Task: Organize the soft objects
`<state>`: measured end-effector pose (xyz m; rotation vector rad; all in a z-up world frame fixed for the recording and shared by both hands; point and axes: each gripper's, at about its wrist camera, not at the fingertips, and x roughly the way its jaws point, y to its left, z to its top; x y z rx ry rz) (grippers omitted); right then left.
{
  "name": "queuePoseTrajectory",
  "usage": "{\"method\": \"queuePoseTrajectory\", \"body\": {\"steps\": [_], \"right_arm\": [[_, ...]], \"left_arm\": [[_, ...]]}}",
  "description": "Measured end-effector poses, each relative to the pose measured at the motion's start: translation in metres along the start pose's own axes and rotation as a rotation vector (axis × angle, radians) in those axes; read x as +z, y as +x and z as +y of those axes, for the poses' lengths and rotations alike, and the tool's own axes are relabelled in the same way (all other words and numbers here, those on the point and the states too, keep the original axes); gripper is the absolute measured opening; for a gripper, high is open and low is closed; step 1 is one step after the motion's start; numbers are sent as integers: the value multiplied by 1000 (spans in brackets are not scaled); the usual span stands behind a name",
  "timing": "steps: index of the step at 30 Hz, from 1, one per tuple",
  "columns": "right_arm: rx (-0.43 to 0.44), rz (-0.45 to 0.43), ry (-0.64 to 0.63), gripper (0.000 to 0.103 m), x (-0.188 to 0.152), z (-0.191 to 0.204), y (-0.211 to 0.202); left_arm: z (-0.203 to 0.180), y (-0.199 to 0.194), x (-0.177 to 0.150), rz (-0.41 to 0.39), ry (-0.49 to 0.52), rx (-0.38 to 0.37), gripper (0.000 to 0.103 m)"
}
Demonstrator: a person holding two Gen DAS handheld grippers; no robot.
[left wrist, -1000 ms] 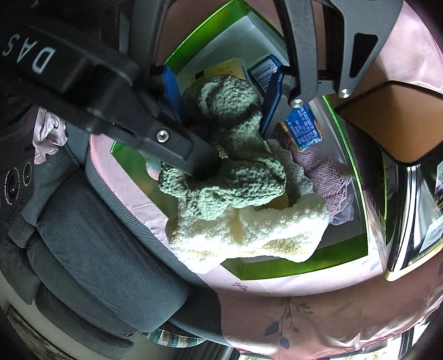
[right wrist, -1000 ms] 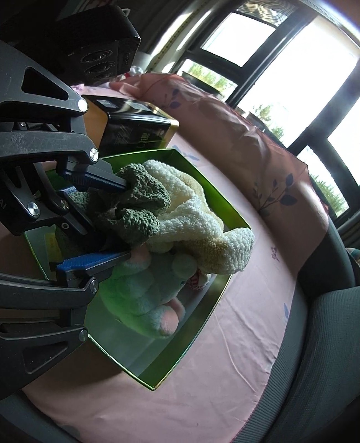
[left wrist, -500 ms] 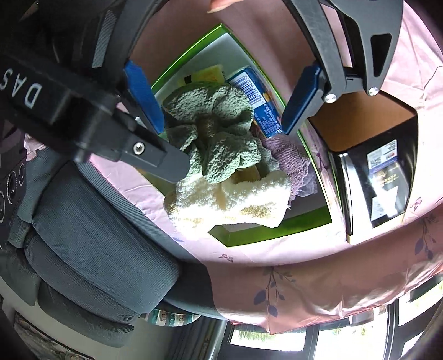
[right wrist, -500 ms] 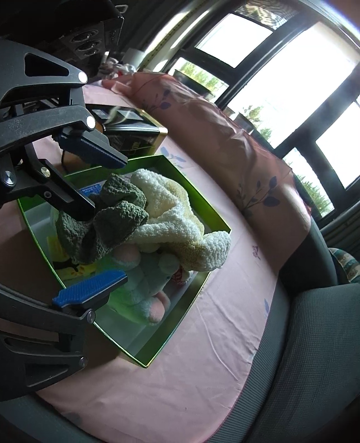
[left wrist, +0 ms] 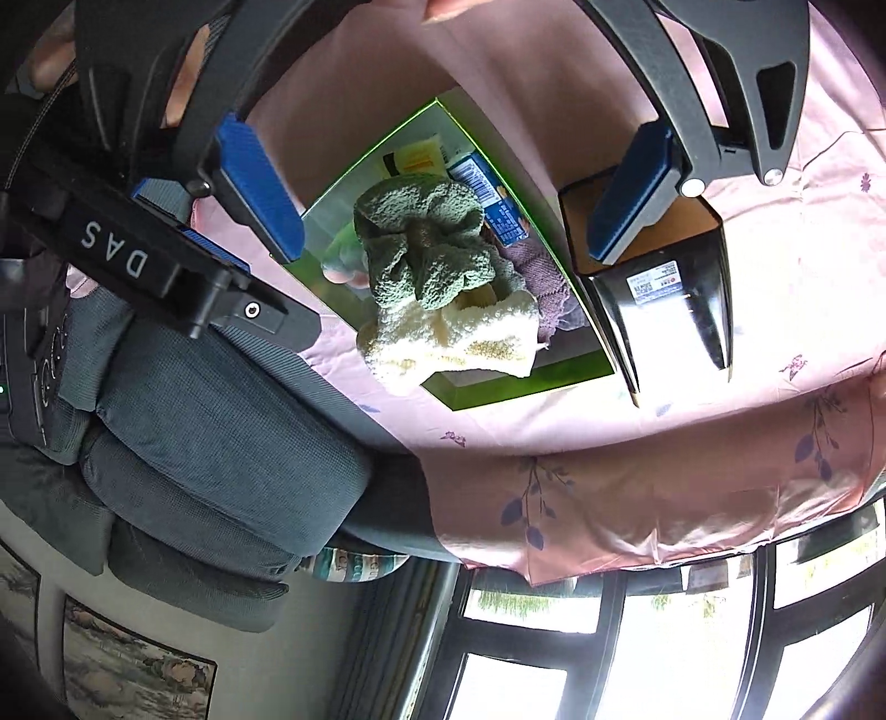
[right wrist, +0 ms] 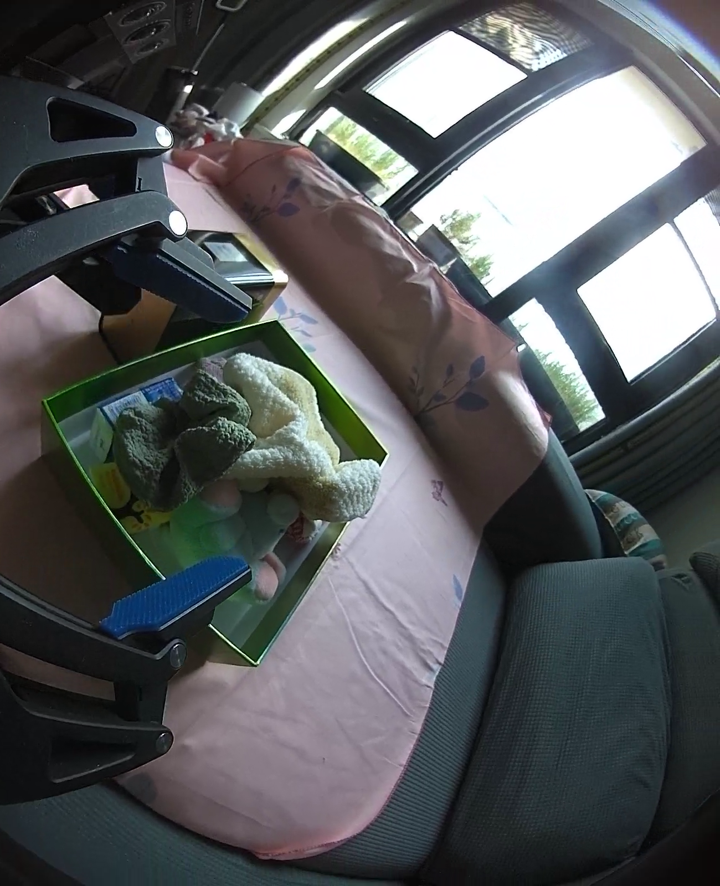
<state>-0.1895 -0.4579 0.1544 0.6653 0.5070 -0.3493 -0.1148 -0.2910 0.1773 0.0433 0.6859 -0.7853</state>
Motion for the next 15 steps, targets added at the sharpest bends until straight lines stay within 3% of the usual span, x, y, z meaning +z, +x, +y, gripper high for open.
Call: {"method": "queuePoseTrajectory", "body": {"steps": [5,10,15], "right_arm": [[-23,-48,-38,94,0,9,-15],[-58,-75,-71,94,-1,17,-24],[-69,-87,-91,94,-3,20,-30]], "left_arm": [[5,-18,-1,-21,-6,-11,102],[10,-27,-6,-32,-6,23,102],[15,-25,-13,-5,-27,33,102]]}}
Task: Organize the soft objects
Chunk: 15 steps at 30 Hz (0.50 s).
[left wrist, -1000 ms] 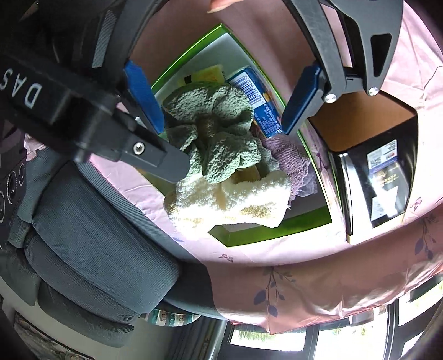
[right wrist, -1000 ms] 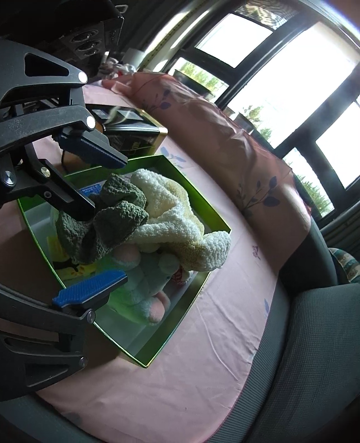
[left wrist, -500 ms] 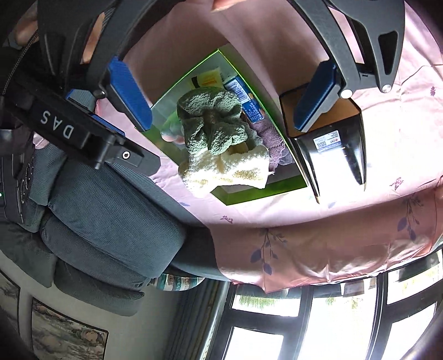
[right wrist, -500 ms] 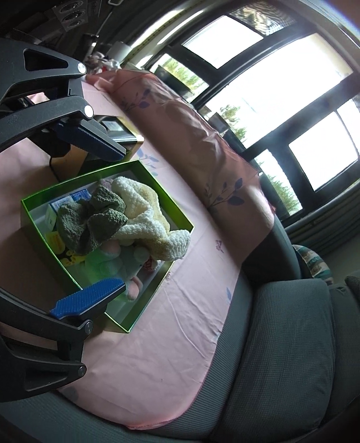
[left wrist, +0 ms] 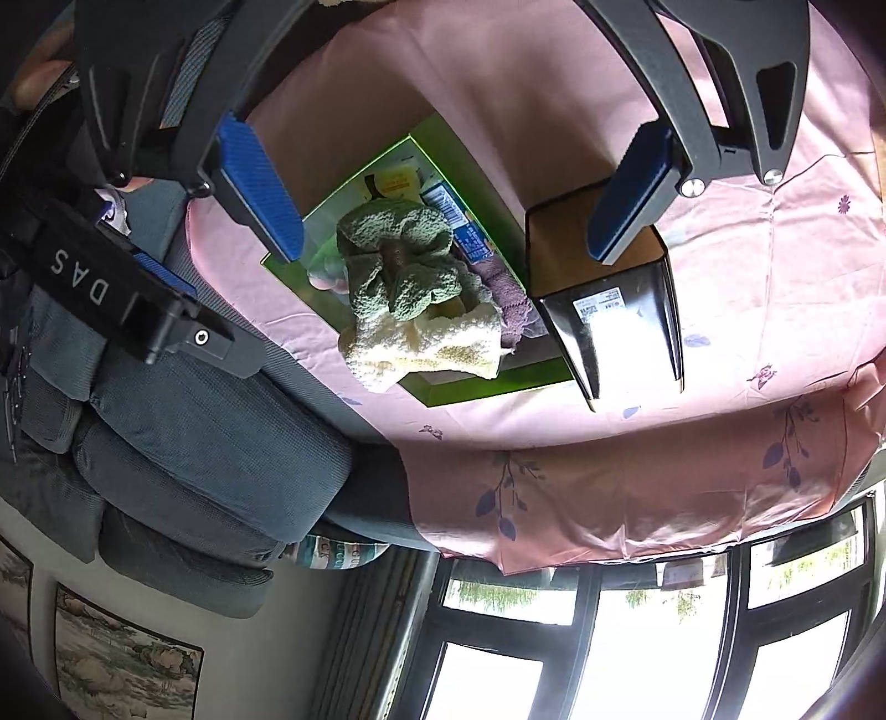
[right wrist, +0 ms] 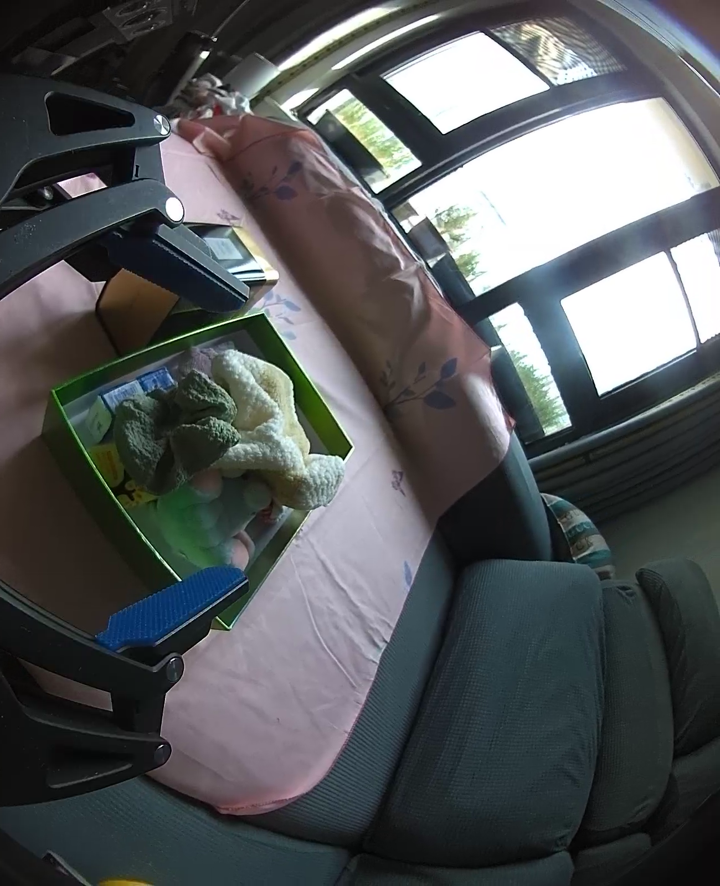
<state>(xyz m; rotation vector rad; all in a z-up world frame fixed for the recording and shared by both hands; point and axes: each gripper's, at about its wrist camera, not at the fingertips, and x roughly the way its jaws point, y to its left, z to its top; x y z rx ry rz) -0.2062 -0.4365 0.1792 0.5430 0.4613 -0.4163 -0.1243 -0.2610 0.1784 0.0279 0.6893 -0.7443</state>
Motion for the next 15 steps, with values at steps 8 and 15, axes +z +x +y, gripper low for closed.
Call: {"method": "queuePoseTrajectory", "body": {"steps": [8,15], "right_arm": [[-19,-20,-22,94,-1,4,-10],[-45,-22,-31,94,-2,8,-13]], "left_arm": [[3,1,-3,22,4,1,102],[4,0,-3,21,19,2,102]]}}
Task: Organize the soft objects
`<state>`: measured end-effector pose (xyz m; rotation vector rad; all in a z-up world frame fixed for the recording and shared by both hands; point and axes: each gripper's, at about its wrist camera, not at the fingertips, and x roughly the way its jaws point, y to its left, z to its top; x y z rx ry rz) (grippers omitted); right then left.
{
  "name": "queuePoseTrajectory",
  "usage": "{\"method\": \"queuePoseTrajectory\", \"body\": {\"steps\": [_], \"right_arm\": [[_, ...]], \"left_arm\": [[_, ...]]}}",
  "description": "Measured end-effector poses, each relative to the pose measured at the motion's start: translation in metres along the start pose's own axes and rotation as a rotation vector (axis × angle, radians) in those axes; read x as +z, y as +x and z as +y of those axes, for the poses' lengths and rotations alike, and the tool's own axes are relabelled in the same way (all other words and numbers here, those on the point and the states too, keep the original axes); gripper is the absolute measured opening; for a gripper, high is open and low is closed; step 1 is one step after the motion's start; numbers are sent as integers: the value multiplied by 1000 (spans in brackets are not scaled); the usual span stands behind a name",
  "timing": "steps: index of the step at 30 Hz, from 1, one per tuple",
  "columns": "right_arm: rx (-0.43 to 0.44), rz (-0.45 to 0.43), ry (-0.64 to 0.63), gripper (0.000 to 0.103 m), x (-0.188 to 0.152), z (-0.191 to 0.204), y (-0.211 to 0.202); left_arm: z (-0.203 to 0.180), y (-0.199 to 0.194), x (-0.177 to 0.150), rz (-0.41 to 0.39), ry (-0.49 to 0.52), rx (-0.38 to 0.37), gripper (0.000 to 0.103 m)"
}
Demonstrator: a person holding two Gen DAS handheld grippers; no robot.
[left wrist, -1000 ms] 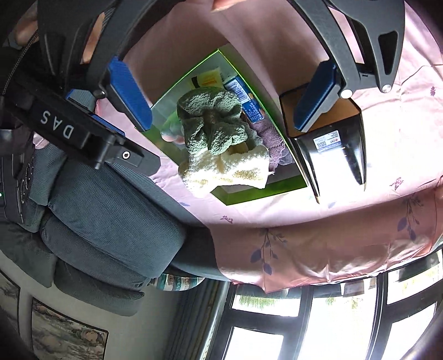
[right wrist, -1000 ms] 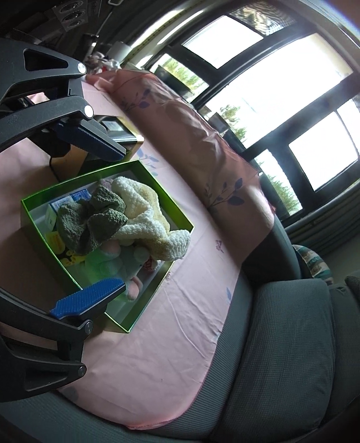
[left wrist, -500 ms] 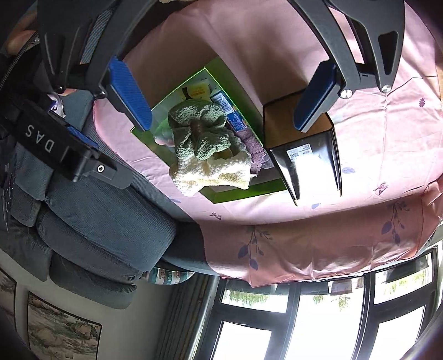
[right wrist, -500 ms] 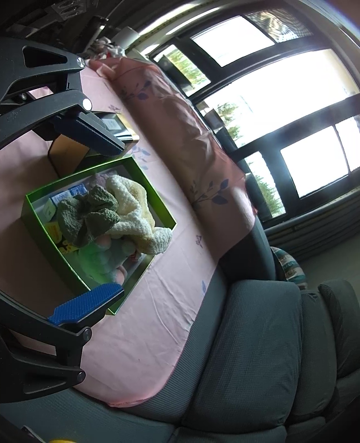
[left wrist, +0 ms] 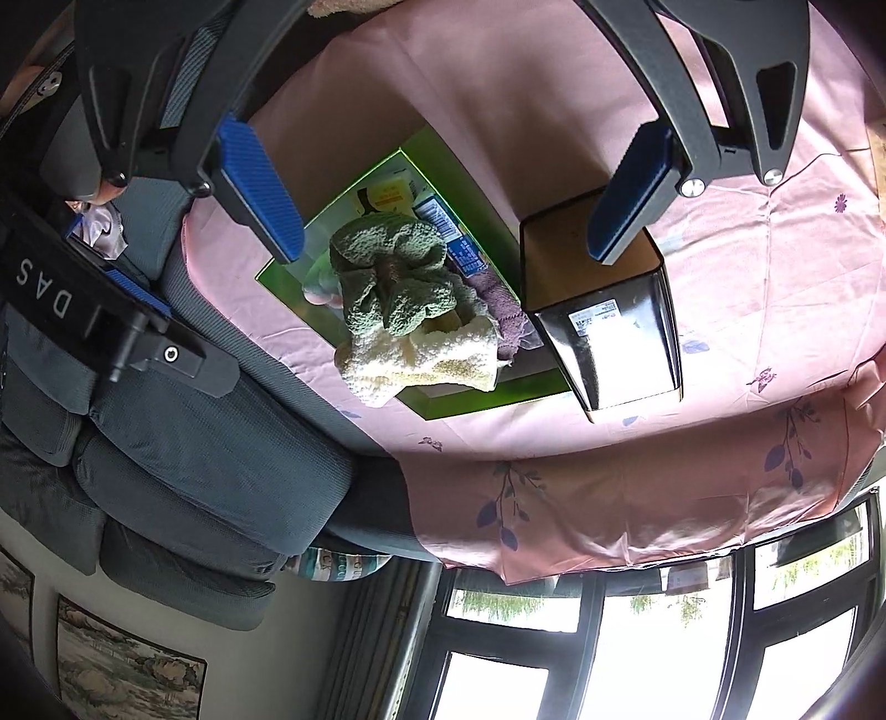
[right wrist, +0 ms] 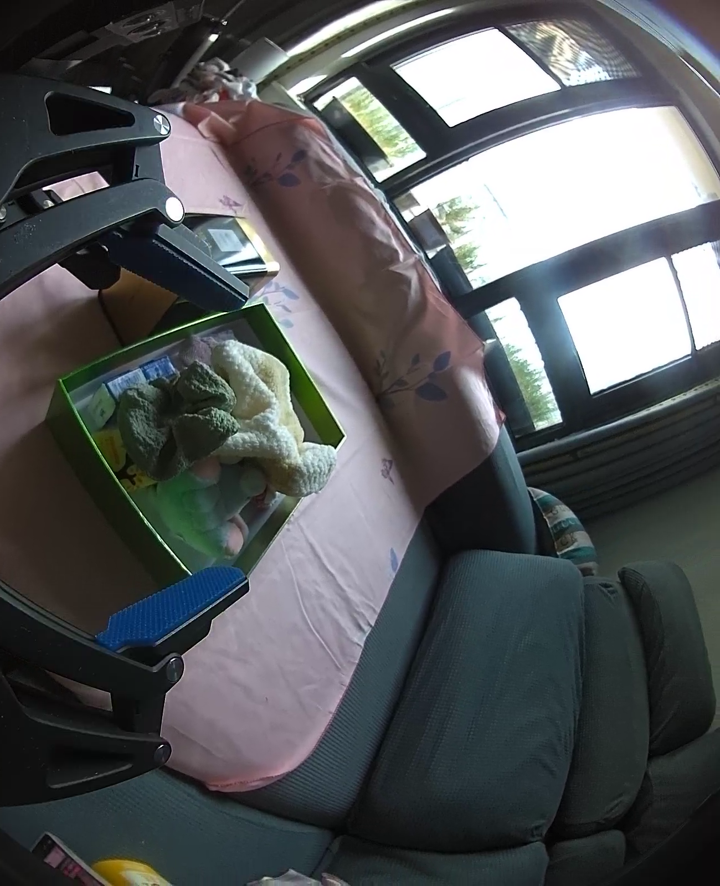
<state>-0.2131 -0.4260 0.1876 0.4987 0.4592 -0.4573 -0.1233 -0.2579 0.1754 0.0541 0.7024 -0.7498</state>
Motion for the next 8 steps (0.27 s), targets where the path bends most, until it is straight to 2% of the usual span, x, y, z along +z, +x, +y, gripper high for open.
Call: {"method": "queuePoseTrajectory", "body": {"steps": [8], "right_arm": [[-32,12,-7,94,1,1,3]], "left_arm": [[4,-1,1,1,-18,-11,102]]}}
